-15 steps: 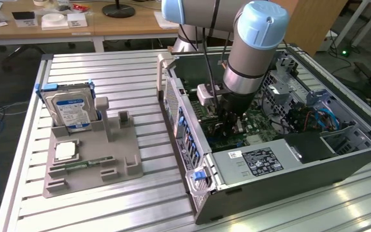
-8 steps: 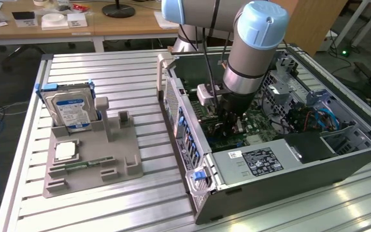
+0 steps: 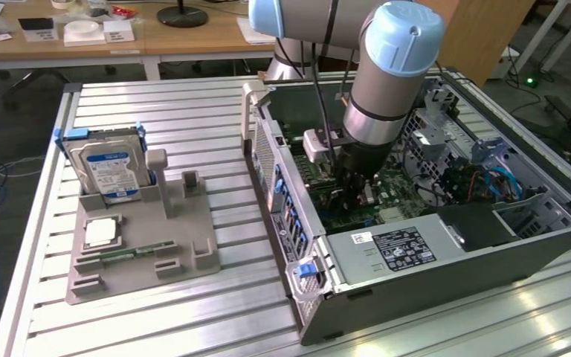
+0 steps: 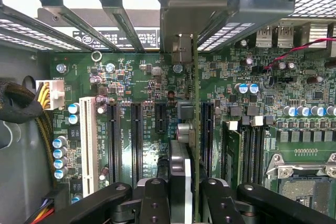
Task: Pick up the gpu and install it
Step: 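Insert the gpu into the slot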
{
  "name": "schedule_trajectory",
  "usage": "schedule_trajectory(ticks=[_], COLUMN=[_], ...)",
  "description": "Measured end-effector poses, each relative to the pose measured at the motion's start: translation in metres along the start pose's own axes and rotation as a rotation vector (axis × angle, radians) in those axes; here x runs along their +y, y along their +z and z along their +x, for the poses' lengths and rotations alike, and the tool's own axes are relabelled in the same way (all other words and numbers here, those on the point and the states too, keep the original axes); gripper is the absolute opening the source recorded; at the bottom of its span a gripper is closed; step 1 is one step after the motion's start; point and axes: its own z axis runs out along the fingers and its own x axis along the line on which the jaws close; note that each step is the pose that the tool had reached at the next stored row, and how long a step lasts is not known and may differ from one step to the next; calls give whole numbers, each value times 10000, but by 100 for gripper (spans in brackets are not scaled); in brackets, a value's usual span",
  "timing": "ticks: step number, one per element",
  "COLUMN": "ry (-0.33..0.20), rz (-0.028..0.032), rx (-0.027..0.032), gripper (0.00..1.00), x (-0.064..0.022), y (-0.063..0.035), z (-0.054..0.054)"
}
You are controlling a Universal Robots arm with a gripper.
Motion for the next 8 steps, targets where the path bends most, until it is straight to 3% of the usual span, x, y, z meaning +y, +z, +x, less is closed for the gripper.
schedule_trajectory(ticks=[8], ry=[-1], rz=[-1], rx=[2], gripper=[28], x=[1], y=[42], z=[2])
